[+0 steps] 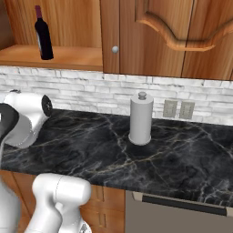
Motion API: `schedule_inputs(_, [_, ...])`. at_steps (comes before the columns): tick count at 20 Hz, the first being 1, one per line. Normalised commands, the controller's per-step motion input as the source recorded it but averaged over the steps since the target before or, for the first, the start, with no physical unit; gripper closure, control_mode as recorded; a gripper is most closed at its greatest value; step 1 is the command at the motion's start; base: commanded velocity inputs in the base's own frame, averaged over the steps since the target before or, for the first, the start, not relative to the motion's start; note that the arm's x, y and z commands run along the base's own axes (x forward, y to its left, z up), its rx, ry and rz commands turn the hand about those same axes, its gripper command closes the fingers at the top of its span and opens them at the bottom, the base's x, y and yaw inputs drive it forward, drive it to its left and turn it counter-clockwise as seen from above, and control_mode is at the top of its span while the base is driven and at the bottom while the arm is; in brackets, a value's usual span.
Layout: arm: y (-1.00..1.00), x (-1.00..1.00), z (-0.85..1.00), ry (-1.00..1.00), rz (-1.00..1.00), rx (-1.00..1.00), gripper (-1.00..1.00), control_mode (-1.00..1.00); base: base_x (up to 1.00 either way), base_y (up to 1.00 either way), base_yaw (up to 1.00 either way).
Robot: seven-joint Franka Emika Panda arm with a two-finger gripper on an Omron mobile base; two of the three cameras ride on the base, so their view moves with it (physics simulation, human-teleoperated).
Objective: Open the cabinet directly in front. Then move the wine and the mug to the dining counter with the candle on it.
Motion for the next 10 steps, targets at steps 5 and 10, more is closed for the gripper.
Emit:
schedule_inputs(5, [1.00,0.00,0.05,-0.27,0.22,-0.03,-1.00,-1.00,0.00,0.00,0.00])
schedule_inputs(10, [1.00,0.00,-0.11,-0.39,0.15,-0.08,-1.00,-1.00,0.00,0.00,0.00])
